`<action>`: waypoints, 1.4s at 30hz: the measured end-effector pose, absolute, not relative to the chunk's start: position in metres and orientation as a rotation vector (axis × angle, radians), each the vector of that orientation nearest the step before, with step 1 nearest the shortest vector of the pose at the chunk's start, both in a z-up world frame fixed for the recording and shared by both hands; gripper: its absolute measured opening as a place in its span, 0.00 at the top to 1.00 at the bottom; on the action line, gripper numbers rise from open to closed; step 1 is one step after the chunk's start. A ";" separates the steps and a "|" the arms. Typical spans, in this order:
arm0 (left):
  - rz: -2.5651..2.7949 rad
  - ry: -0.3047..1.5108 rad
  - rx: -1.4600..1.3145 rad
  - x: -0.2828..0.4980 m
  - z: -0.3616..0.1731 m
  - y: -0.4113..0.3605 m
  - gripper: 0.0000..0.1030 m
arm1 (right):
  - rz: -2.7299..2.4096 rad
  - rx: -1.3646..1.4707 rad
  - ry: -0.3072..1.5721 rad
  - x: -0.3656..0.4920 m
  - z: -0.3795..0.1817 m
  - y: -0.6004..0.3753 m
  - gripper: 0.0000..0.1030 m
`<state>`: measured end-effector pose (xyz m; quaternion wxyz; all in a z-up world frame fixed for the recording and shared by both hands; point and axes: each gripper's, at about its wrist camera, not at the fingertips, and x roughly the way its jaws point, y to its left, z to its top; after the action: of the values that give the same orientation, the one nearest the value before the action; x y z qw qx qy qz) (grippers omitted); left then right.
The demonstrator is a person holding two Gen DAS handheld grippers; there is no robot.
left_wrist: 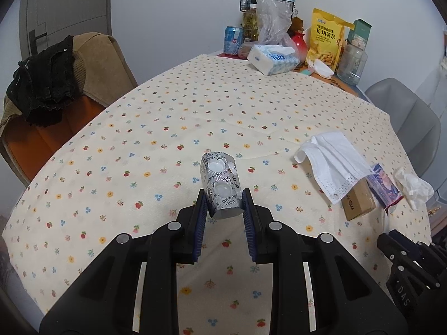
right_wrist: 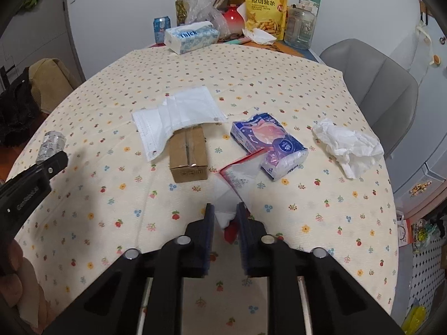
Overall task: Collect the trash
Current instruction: 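Grasp the torn red-and-white packet with the right gripper, then carry the blister pack and packet with both grippers toward the bin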
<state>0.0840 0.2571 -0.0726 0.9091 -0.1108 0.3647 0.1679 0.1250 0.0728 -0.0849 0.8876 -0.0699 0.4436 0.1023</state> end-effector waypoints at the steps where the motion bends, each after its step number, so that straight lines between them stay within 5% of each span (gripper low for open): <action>1: 0.344 0.752 -0.233 0.084 -0.072 0.257 0.76 | 0.220 -0.148 0.916 0.122 -0.082 0.072 0.85; 16: 0.280 0.737 -0.198 0.082 -0.069 0.221 0.76 | 0.212 -0.102 0.865 0.101 -0.062 0.033 0.83; 17: 0.277 0.740 -0.196 0.083 -0.069 0.219 0.76 | 0.210 -0.096 0.868 0.102 -0.063 0.032 0.72; 18: 0.276 0.742 -0.194 0.083 -0.070 0.219 0.76 | 0.209 -0.090 0.870 0.102 -0.063 0.031 0.48; 19: 0.278 0.743 -0.193 0.084 -0.071 0.219 0.76 | 0.209 -0.091 0.859 0.102 -0.063 0.031 0.40; 21: 0.282 0.745 -0.193 0.084 -0.071 0.221 0.76 | 0.203 -0.107 0.847 0.102 -0.063 0.033 0.46; 42: 0.254 0.803 -0.171 0.107 -0.089 0.215 0.76 | 0.160 -0.097 0.923 0.131 -0.086 0.042 0.46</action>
<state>0.1071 0.2150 -0.0890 0.9091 -0.0828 0.3893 0.1231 0.1311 0.0416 -0.0855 0.8912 -0.0468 0.4445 0.0771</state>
